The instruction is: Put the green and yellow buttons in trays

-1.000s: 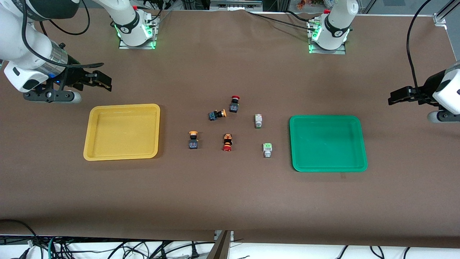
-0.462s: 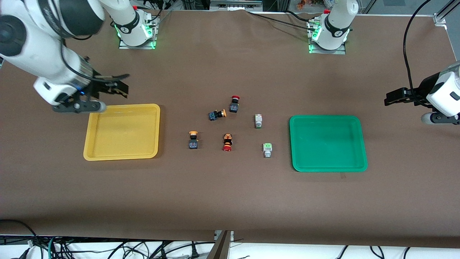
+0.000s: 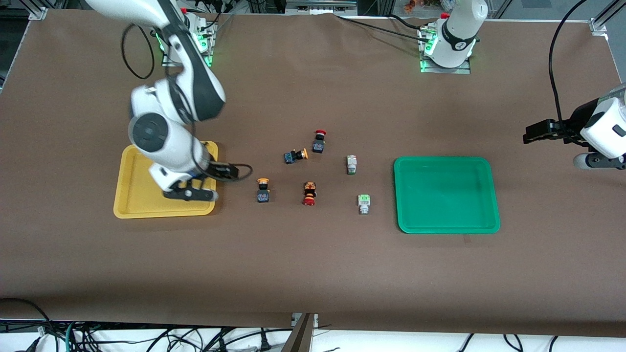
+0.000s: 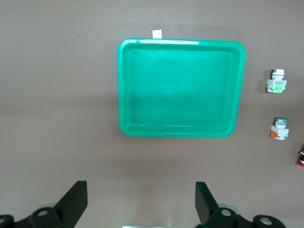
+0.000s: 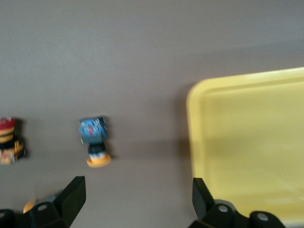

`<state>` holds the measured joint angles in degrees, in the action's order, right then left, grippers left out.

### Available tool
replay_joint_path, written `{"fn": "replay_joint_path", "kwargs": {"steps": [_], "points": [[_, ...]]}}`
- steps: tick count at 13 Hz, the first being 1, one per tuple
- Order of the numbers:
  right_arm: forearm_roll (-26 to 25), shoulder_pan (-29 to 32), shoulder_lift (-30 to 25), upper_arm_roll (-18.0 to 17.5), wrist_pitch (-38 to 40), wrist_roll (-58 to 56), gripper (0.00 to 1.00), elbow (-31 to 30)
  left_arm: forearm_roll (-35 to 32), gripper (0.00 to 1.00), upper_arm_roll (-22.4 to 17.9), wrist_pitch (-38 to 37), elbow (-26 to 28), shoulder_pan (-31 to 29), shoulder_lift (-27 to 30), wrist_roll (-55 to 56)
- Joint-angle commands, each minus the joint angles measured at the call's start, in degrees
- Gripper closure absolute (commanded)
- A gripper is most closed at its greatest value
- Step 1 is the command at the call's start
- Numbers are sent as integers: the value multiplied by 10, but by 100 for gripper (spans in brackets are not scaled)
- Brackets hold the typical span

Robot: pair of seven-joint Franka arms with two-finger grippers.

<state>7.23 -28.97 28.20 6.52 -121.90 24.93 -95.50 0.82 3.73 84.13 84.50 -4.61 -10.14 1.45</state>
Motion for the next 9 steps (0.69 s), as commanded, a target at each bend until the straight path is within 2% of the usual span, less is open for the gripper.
{"fn": "replay_joint_path", "kwargs": {"steps": [1, 4, 7, 8, 9], "points": [[15, -29, 64, 3, -83, 48, 1, 13, 6, 0, -1, 0, 3, 4, 1, -5], [58, -45, 111, 3, -148, 66, 0, 18, 13, 0, 3, 10, 3, 42, -22, 70], [82, -67, 144, 3, -204, 67, 1, 17, 13, 0, 2, 76, 3, 111, -58, 164], [85, -69, 149, 3, -211, 67, 7, 16, 13, 0, 3, 82, 3, 129, -69, 197], [85, -69, 150, 3, -213, 67, 17, 15, 16, 0, 3, 102, 3, 139, -89, 223]]}}
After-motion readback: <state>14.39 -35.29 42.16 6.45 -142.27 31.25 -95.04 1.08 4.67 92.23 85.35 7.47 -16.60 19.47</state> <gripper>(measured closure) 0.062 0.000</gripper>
